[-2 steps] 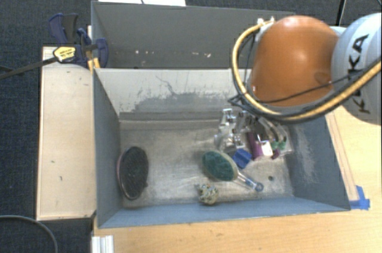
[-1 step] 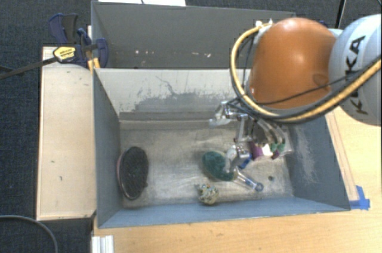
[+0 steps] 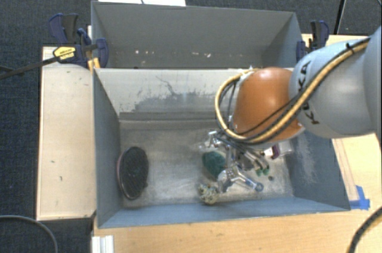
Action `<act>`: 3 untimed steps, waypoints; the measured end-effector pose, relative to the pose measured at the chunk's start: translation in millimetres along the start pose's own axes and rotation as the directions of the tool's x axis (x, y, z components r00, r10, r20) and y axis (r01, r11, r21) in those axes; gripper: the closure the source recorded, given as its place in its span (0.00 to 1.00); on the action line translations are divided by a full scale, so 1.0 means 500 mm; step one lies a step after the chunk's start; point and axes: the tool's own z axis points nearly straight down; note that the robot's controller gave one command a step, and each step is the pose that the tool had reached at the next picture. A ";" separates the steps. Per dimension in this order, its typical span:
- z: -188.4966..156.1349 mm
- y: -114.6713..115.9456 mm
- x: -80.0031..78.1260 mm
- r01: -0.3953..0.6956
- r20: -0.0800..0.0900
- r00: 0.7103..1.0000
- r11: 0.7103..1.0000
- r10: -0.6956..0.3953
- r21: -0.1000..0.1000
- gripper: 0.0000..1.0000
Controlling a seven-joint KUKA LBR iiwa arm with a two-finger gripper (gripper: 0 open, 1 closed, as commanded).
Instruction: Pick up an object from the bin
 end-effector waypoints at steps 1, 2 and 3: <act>-0.006 0.002 -0.001 -0.004 0.003 1.000 1.000 0.004 -0.001 1.00; -0.009 0.000 -0.004 -0.007 0.009 1.000 1.000 0.007 0.001 0.00; -0.005 0.002 0.000 -0.011 0.003 1.000 1.000 0.011 -0.001 1.00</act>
Offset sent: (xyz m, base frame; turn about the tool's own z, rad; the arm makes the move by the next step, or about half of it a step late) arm 0.0000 0.0000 0.0000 0.0000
